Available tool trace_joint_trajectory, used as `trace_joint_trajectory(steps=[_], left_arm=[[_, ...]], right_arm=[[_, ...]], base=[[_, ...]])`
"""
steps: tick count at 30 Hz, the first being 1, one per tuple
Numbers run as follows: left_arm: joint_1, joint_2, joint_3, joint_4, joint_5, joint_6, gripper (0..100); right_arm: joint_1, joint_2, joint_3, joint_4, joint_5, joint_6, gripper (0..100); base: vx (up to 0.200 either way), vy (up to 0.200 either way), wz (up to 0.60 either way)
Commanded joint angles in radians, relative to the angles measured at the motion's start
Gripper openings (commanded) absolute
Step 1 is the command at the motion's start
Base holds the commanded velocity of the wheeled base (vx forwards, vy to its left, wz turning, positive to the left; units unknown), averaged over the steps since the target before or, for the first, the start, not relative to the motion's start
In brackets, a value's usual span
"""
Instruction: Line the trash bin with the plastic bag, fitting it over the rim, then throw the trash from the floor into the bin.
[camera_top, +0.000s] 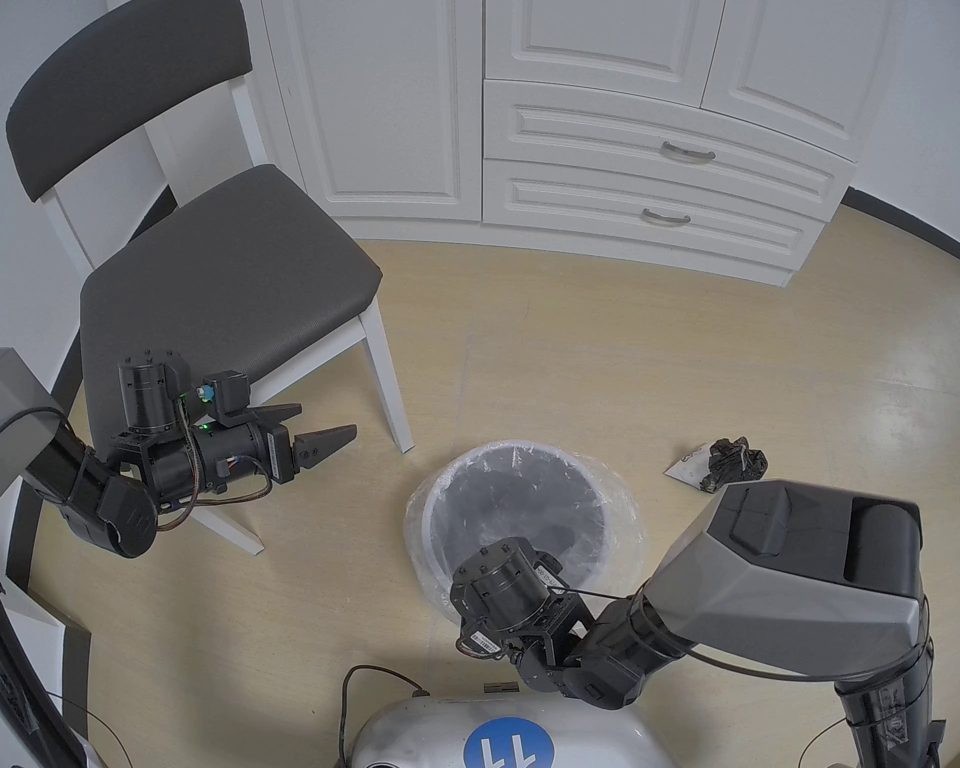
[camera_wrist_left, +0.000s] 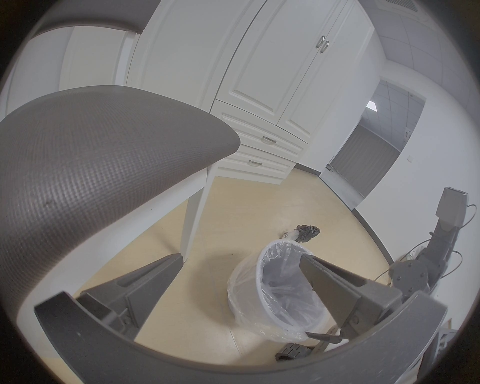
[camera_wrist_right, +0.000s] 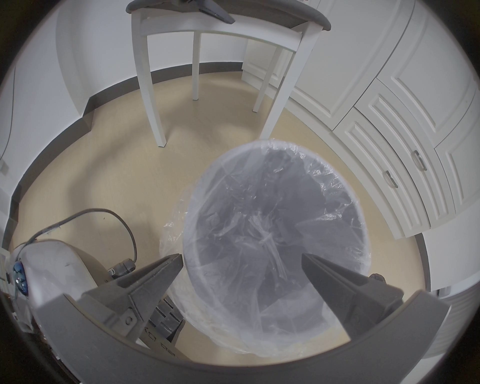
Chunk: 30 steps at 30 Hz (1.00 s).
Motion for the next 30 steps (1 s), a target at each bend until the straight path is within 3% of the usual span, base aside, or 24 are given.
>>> trace_joint_trajectory(steps=[1,20,30], left_arm=[[0.000,0.002,0.000,0.000,0.000,-0.001,100],[0.000,0.011,-0.008,0.000,0.000,-0.001,100],[-0.001,0.008,0.000,0.000,0.000,0.001,100]], right_arm=[[-0.001,0.038,-0.008,-0.001,0.002,-0.001,100],[-0.030,0.115,-0.089,-0.012,0.000,-0.001,100],[0.014,-0.037,0.018,-0.010,-0.003,-0.002,100]], base=[[0.000,0.000,0.00],[0.000,0.000,0.00],[0.000,0.000,0.00]])
